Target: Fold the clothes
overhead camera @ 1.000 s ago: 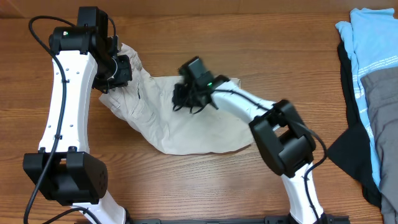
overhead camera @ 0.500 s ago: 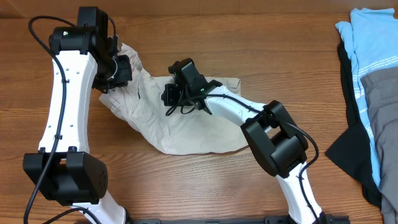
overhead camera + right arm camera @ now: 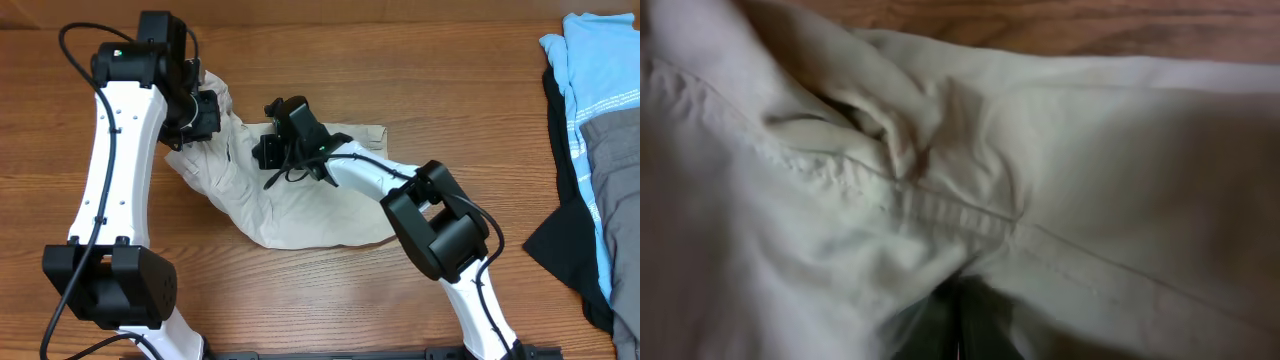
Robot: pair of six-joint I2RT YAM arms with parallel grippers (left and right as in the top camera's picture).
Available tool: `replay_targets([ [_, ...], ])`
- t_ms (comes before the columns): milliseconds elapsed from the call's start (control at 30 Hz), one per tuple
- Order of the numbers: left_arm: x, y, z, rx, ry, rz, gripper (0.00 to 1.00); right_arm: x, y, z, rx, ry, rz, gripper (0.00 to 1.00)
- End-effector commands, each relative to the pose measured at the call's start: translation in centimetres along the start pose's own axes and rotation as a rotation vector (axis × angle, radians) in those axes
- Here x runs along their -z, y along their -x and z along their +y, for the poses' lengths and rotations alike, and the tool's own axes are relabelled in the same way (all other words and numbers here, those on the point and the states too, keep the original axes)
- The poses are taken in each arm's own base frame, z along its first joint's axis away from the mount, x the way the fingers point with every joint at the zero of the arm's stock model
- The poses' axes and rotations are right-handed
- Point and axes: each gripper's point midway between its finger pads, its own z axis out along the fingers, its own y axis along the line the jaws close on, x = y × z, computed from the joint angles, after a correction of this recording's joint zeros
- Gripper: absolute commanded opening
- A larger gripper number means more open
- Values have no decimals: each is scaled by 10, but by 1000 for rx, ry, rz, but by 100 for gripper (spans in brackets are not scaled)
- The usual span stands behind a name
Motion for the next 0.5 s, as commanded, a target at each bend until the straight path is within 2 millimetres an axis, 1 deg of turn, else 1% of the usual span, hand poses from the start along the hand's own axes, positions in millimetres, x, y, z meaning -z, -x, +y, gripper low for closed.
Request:
replay_targets([
  [0, 22, 3, -7, -44, -1, -69, 4, 77, 61, 26, 19, 62, -94, 4],
  [33, 22, 3, -9, -49, -3, -71, 4, 88, 65, 22, 4, 48, -95, 4],
  [100, 22, 4, -12, -58, -5, -75, 4, 120, 70, 11, -8, -1, -85, 4],
  [167, 21, 4, -17, -72, -7, -78, 4, 152, 71, -9, -32, -85, -74, 4],
  [233, 21, 3, -22, -87, 1, -82, 4, 185, 68, -35, -87, -193, -60, 4],
  [300, 21, 3, -26, -105, 16, -87, 4, 213, 59, -59, -155, -292, -37, 4],
  [333, 21, 3, -30, -115, 13, -89, 4, 228, 52, -75, -197, -351, -18, 4],
  [433, 21, 1, -42, -140, 4, -95, 4, 255, 31, -110, -298, -475, 46, 4],
  [467, 20, -1, -49, -156, -1, -95, 4, 267, 19, -127, -345, -533, 81, 4],
])
